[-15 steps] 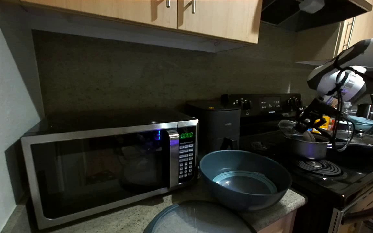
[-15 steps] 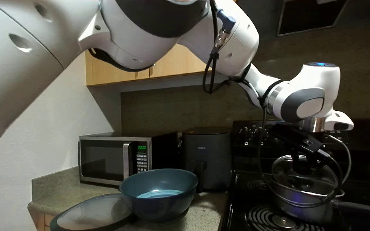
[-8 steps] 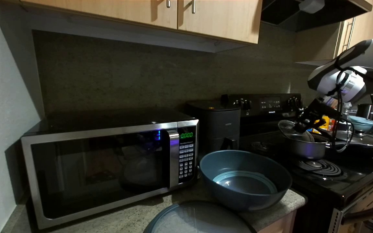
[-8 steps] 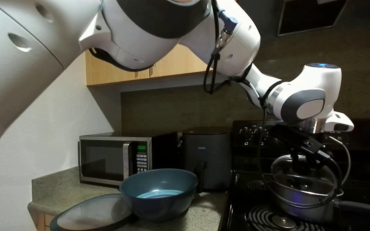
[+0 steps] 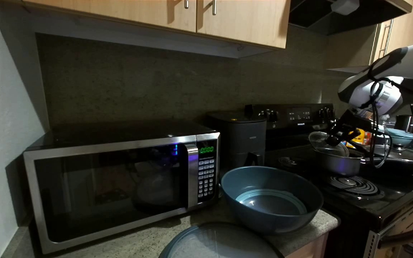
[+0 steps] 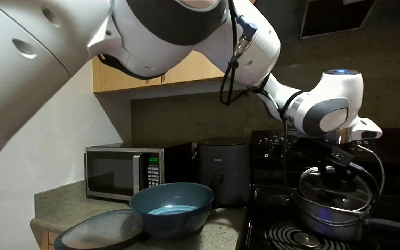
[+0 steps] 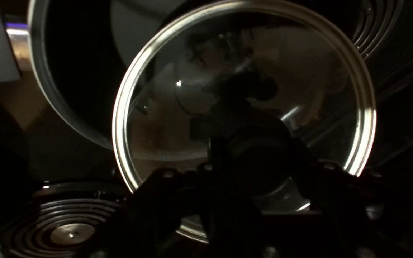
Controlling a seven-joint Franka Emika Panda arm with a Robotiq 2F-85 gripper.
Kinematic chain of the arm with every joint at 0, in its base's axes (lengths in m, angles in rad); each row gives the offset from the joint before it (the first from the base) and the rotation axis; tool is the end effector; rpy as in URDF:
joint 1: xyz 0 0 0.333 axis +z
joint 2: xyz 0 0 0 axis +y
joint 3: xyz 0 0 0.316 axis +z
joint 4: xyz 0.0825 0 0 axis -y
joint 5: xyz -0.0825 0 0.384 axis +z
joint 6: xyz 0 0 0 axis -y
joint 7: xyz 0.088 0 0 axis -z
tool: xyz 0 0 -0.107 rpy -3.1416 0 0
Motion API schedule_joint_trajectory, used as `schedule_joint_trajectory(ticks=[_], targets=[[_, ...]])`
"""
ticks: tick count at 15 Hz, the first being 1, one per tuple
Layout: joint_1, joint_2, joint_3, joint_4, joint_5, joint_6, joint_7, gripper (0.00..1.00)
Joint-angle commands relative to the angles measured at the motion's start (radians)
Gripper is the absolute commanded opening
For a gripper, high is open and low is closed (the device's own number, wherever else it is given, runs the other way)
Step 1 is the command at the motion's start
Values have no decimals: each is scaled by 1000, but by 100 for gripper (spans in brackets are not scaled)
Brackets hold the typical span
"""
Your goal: Remove the lid from the bowl and put it on the pan
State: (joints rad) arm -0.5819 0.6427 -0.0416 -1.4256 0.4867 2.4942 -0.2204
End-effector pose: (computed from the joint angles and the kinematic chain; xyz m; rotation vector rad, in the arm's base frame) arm 0.6165 -0.4380 0.3645 -2.7107 1.0158 -0.7776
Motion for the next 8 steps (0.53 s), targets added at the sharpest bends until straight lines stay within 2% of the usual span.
schedule_joint_trajectory(ticks=[1, 2, 5, 6, 7, 8], targets=[[-15, 10, 27, 7, 18, 39, -37, 23], [-19, 14, 36, 8, 23, 54, -48, 48], [-18, 14, 34, 9, 21, 50, -45, 48], [-18, 14, 34, 9, 21, 50, -45, 23], [-13, -89, 56, -111, 57, 67, -92, 23], [-44, -82, 102, -102, 93, 76, -172, 23]])
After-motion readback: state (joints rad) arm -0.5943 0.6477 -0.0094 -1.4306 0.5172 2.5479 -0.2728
